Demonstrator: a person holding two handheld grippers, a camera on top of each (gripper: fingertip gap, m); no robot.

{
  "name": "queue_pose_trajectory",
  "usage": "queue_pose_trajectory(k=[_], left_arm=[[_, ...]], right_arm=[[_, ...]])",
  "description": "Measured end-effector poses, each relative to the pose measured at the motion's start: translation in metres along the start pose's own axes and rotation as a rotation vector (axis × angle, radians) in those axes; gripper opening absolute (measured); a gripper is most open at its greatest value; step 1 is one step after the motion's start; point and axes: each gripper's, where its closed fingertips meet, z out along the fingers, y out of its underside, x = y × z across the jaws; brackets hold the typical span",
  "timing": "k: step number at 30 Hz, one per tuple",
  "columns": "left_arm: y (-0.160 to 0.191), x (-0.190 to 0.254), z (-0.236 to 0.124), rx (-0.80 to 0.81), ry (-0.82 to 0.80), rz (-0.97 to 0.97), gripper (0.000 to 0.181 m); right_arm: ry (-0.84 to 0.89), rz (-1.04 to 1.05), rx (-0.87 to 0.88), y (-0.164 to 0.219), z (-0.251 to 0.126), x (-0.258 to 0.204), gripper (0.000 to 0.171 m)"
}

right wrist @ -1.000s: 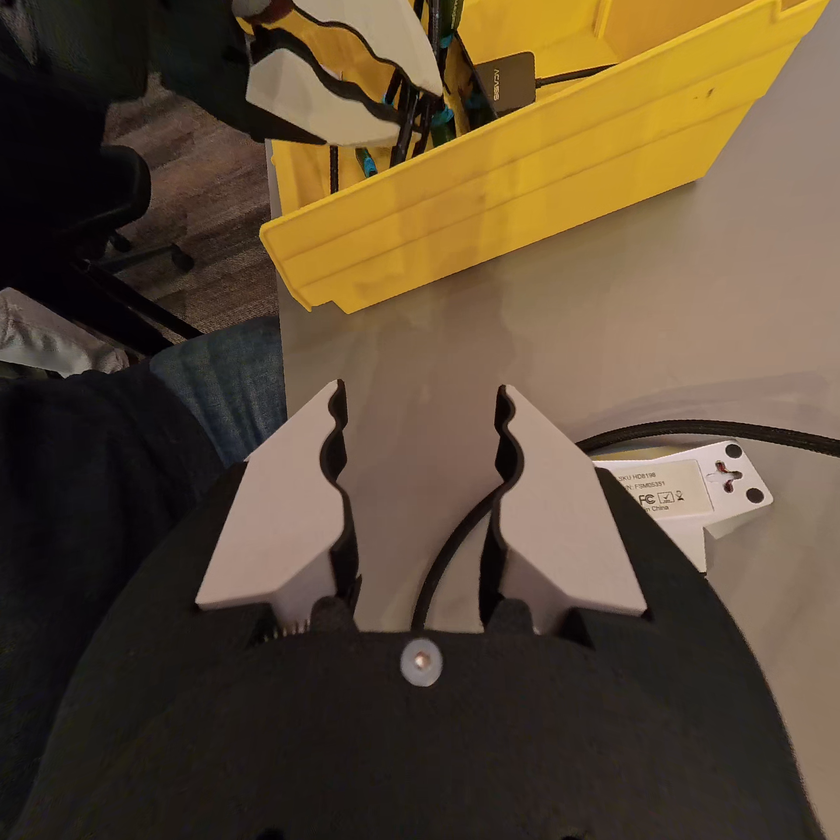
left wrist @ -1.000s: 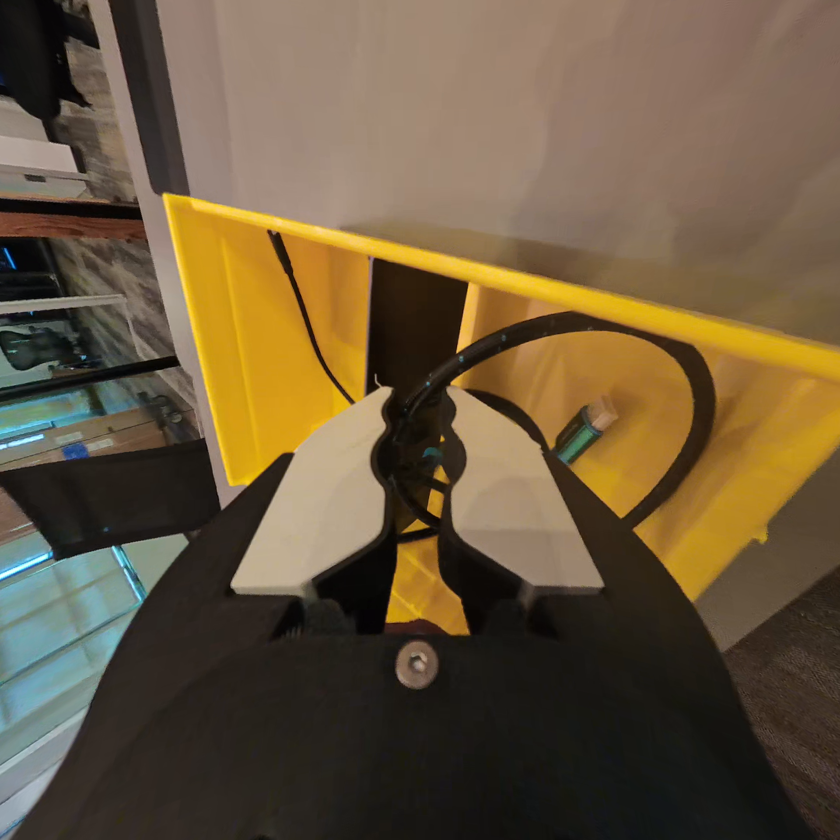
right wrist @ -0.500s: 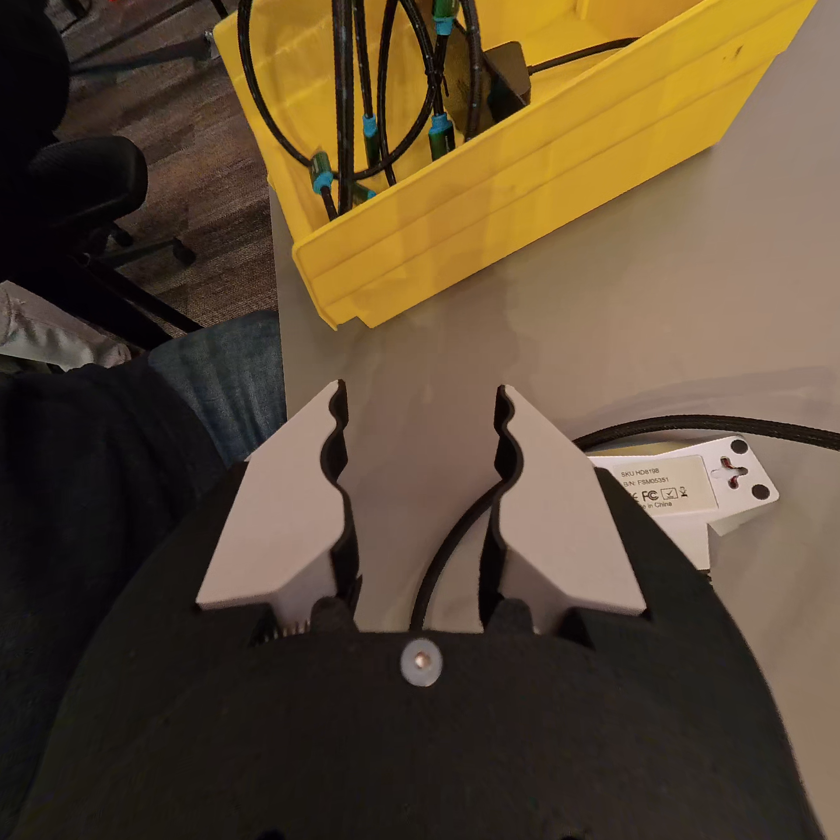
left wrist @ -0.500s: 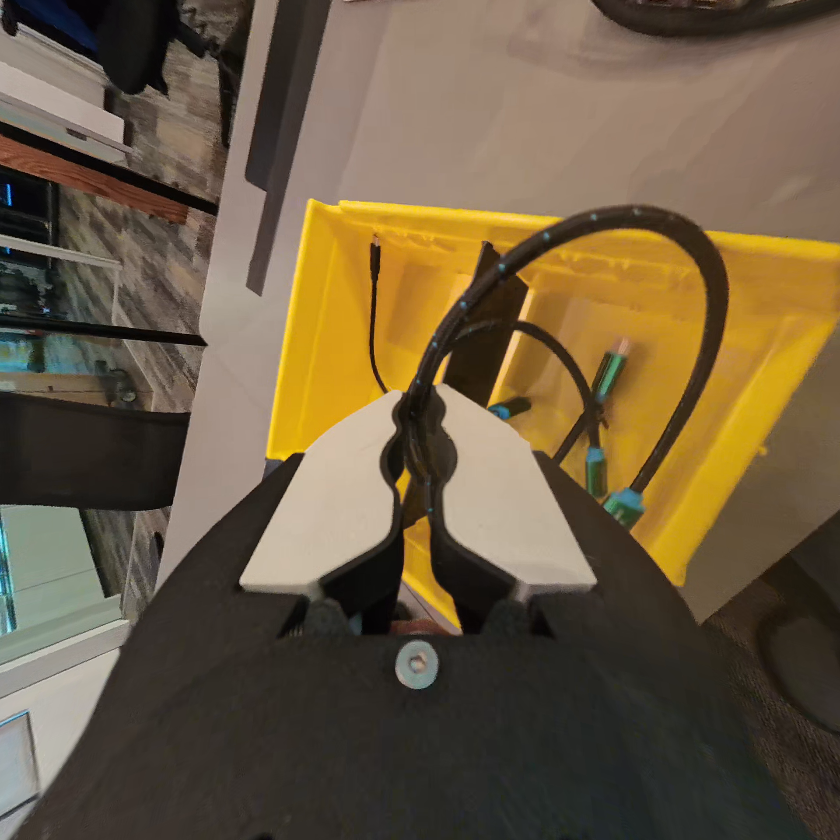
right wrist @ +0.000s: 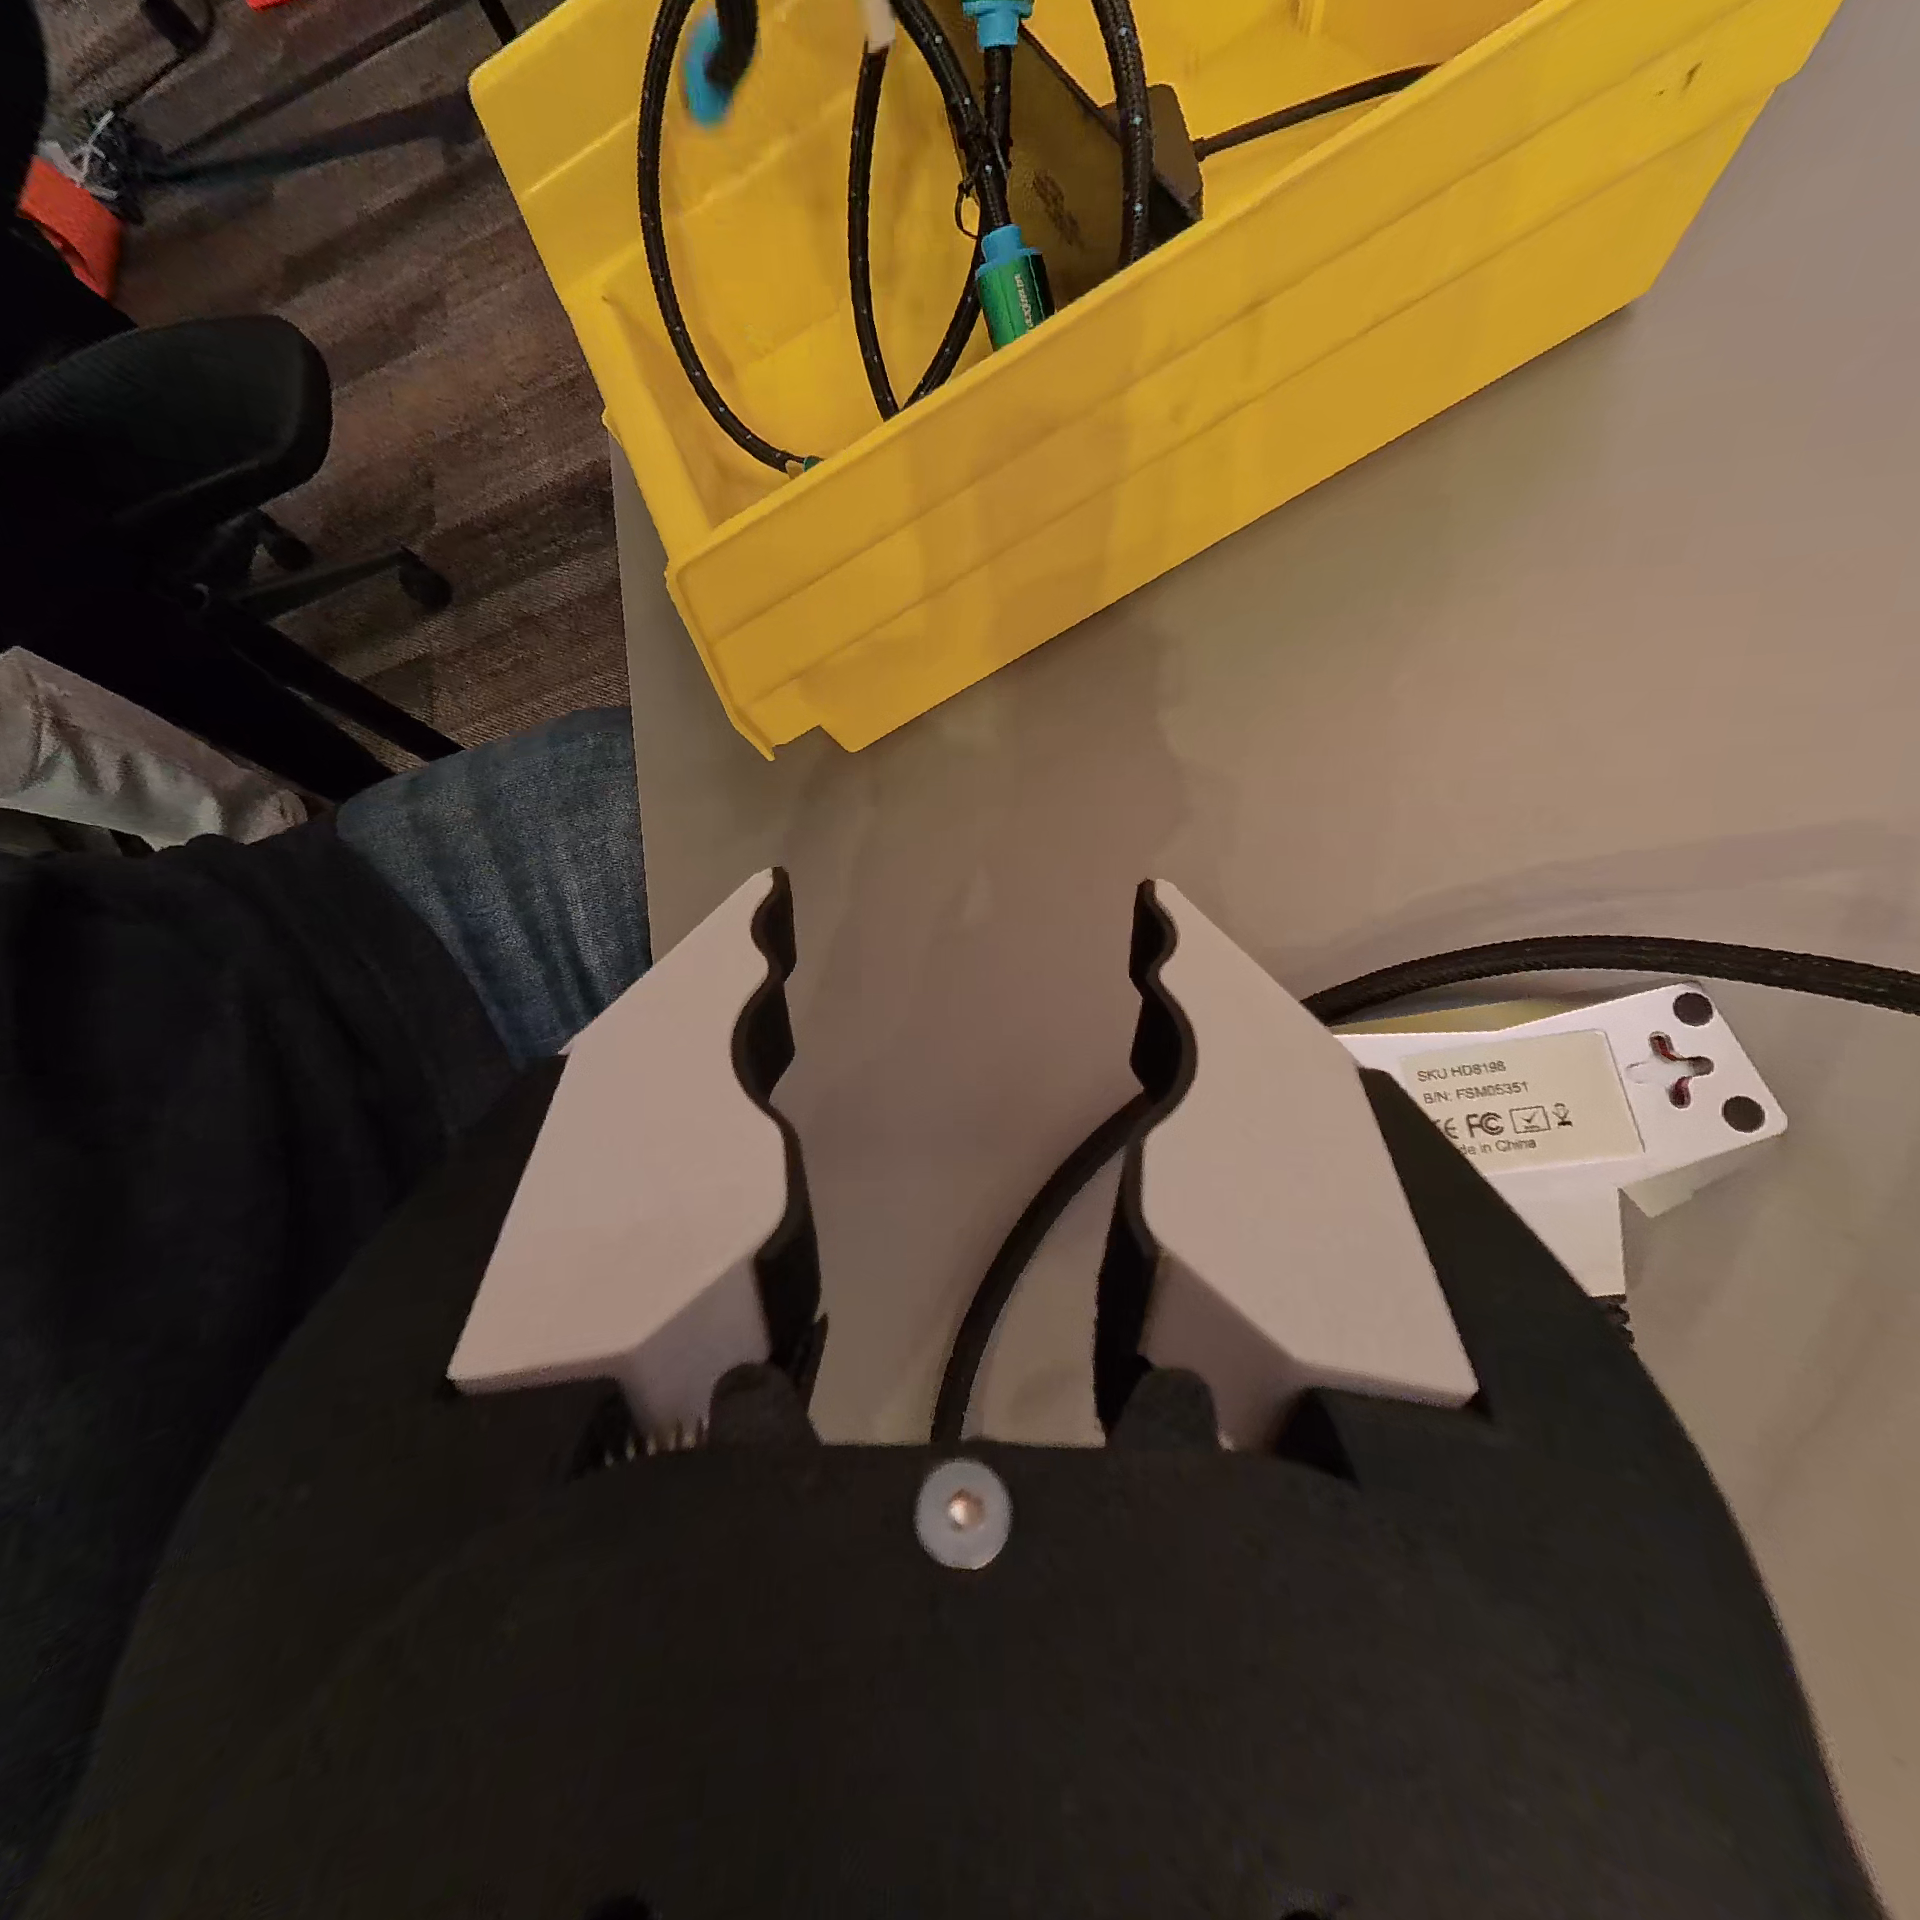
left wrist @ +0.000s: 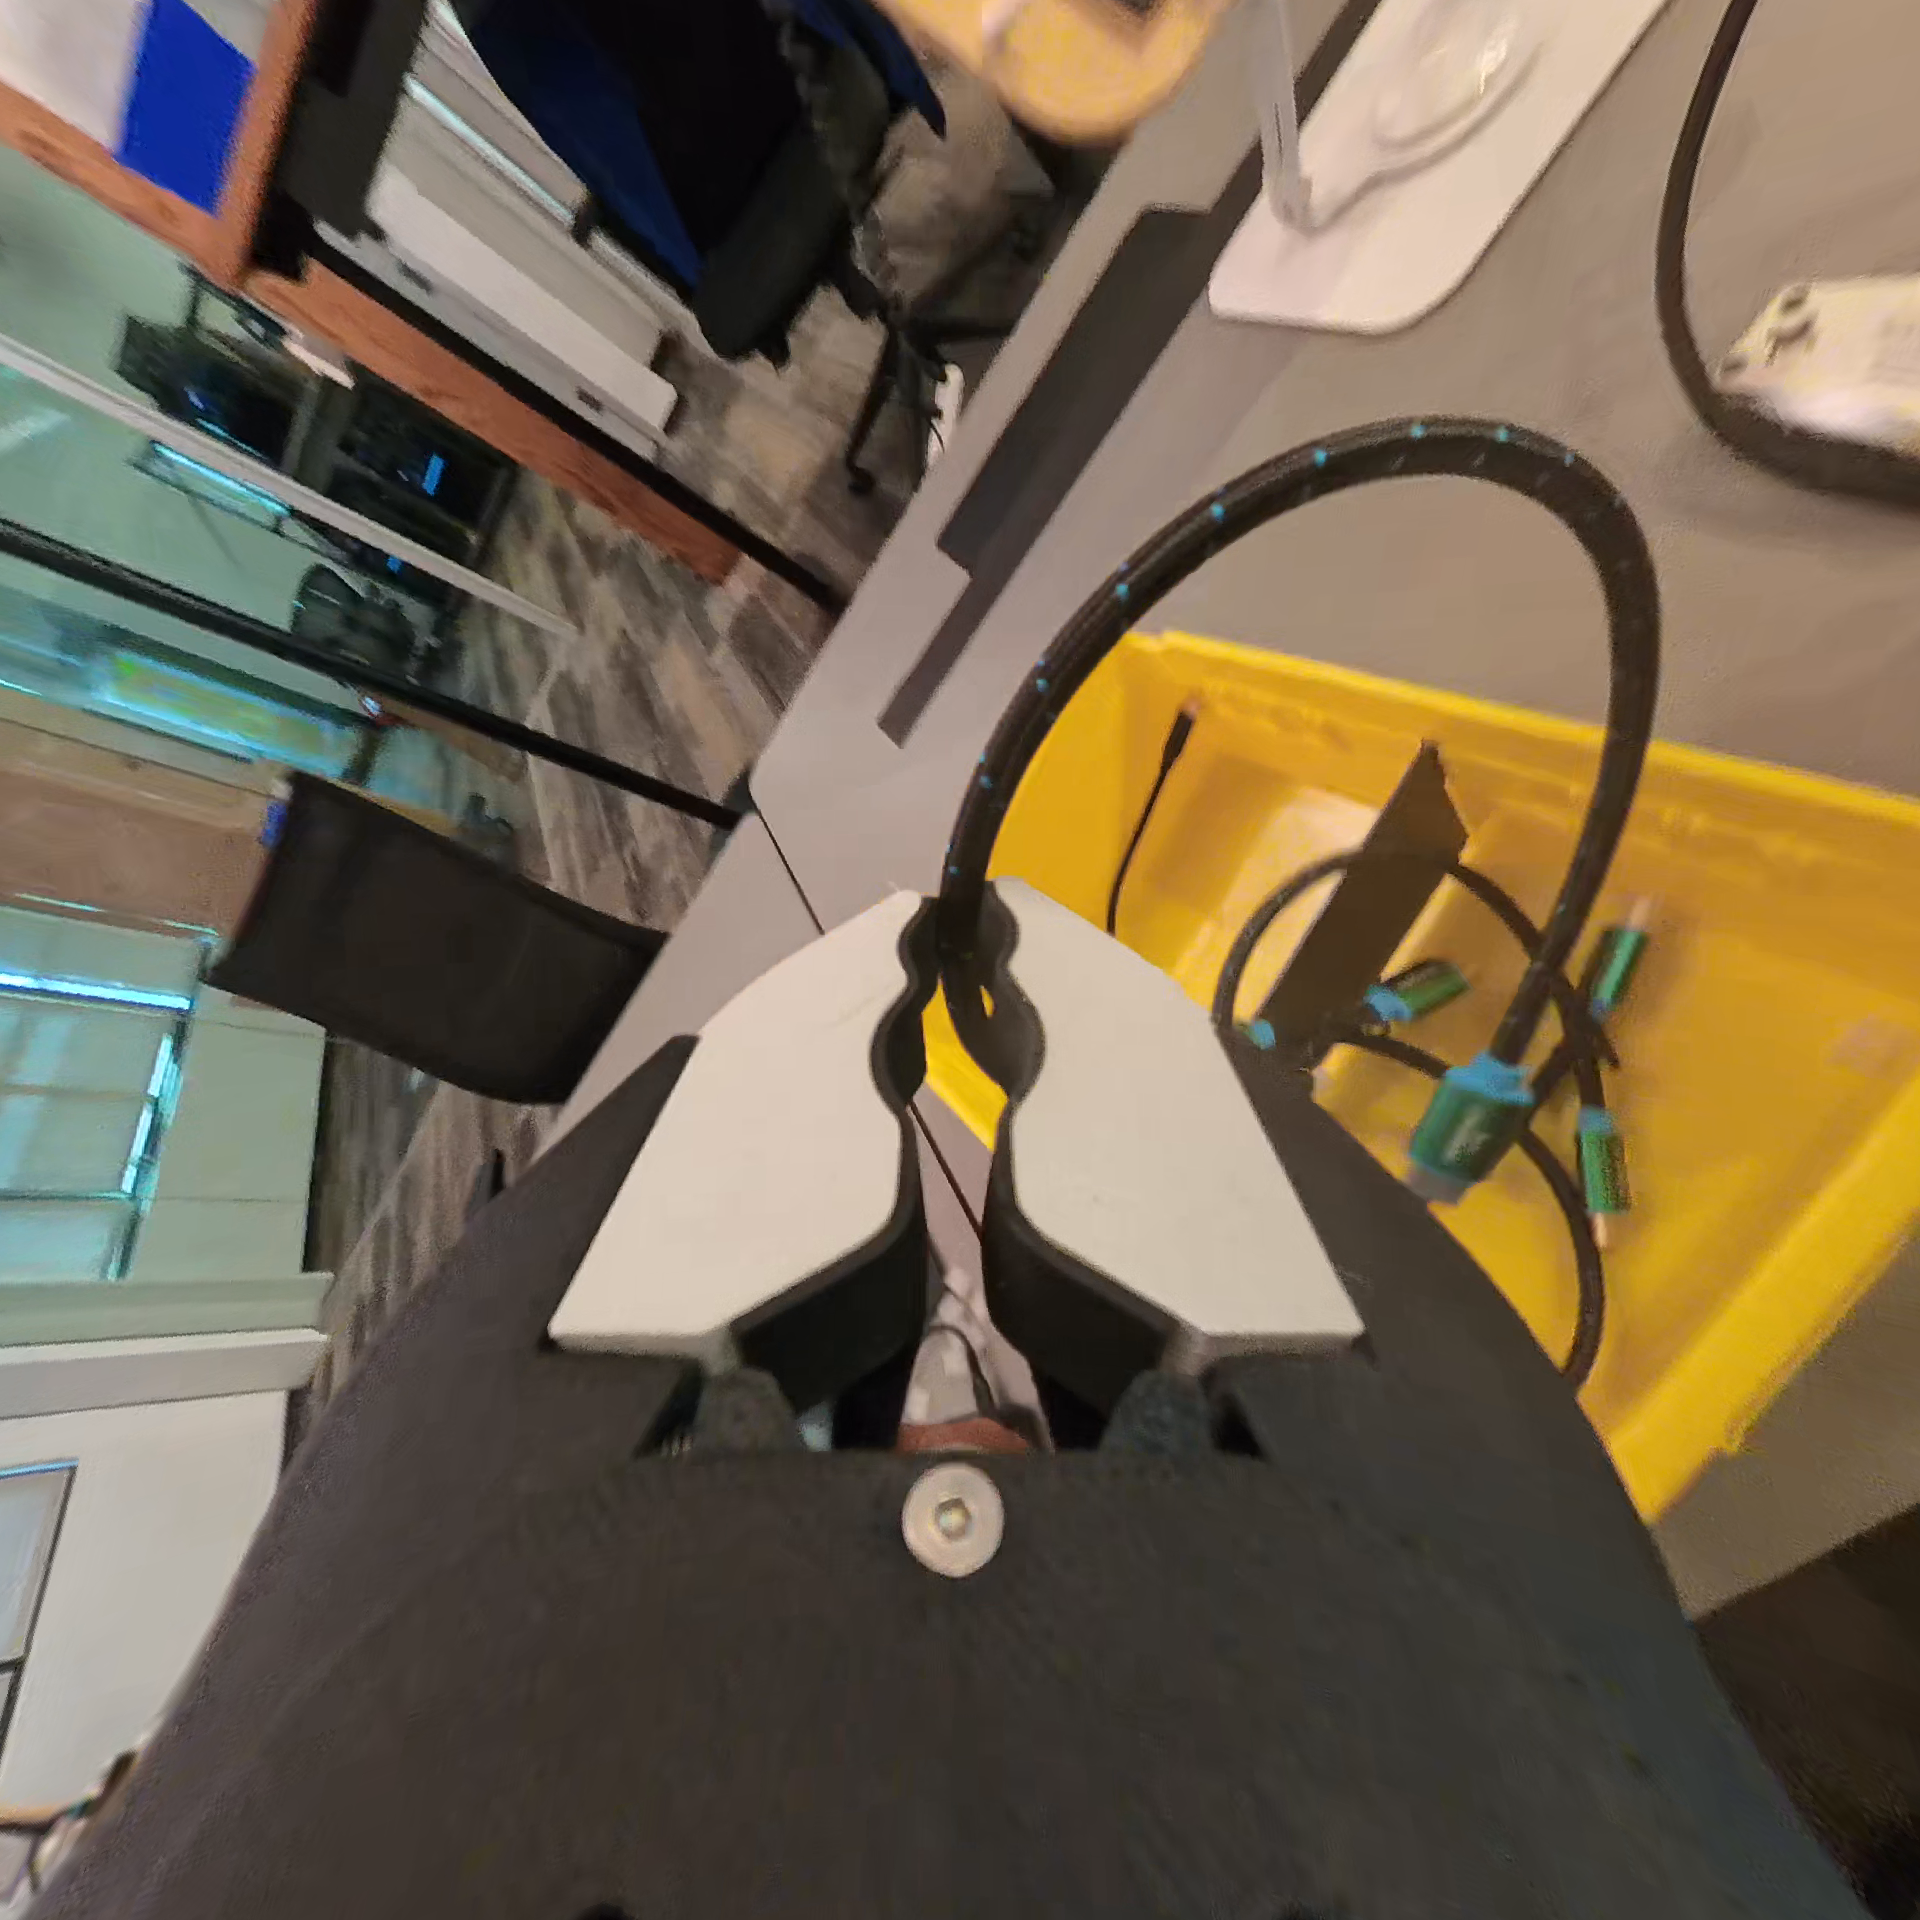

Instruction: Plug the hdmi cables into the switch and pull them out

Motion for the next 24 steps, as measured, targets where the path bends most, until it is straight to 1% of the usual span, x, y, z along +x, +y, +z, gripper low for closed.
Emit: queue_pose_trajectory(k=[5, 7, 9, 11, 14, 17, 18, 19, 21, 22, 24], left_arm=[[-0.050, -0.015, -0.010, 0.103, -0.038, -0.014, 0.007], [-0.060, -0.019, -0.006, 0.104, -0.049, 0.000, 0.007], [-0.075, -0.014, -0.002, 0.125, -0.016, -0.020, 0.007], [-0.094, 0.003, 0.006, 0.150, 0.035, -0.022, 0.006], [-0.119, 0.039, 0.030, 0.165, 0.123, -0.012, 0.006], [-0.139, 0.081, 0.054, 0.195, 0.243, -0.058, 0.006], [-0.143, 0.091, 0.061, 0.198, 0.261, -0.067, 0.006], [-0.146, 0.100, 0.068, 0.203, 0.278, -0.079, 0.006], [-0.152, 0.116, 0.077, 0.218, 0.321, -0.109, 0.007], [-0.153, 0.119, 0.081, 0.227, 0.329, -0.134, 0.006], [-0.154, 0.125, 0.087, 0.238, 0.347, -0.192, 0.007]], right_arm=[[0.011, 0.003, 0.012, -0.002, -0.004, 0.003, 0.065], [0.017, 0.002, 0.021, -0.003, -0.008, 0.003, 0.065], [0.027, 0.003, 0.038, -0.005, -0.013, 0.005, 0.066], [0.022, 0.000, 0.071, -0.010, -0.020, 0.003, 0.067], [0.012, -0.001, 0.128, -0.019, -0.031, 0.001, 0.070], [0.012, 0.012, 0.174, -0.025, -0.038, 0.003, 0.067], [0.012, 0.012, 0.170, -0.023, -0.038, 0.004, 0.059], [0.003, 0.012, 0.166, -0.020, -0.038, 0.005, 0.047], [-0.018, 0.019, 0.174, -0.015, -0.040, 0.006, 0.009], [-0.012, 0.025, 0.165, -0.011, -0.041, 0.010, 0.000], [0.027, 0.018, 0.125, -0.001, -0.044, 0.019, 0.000]])
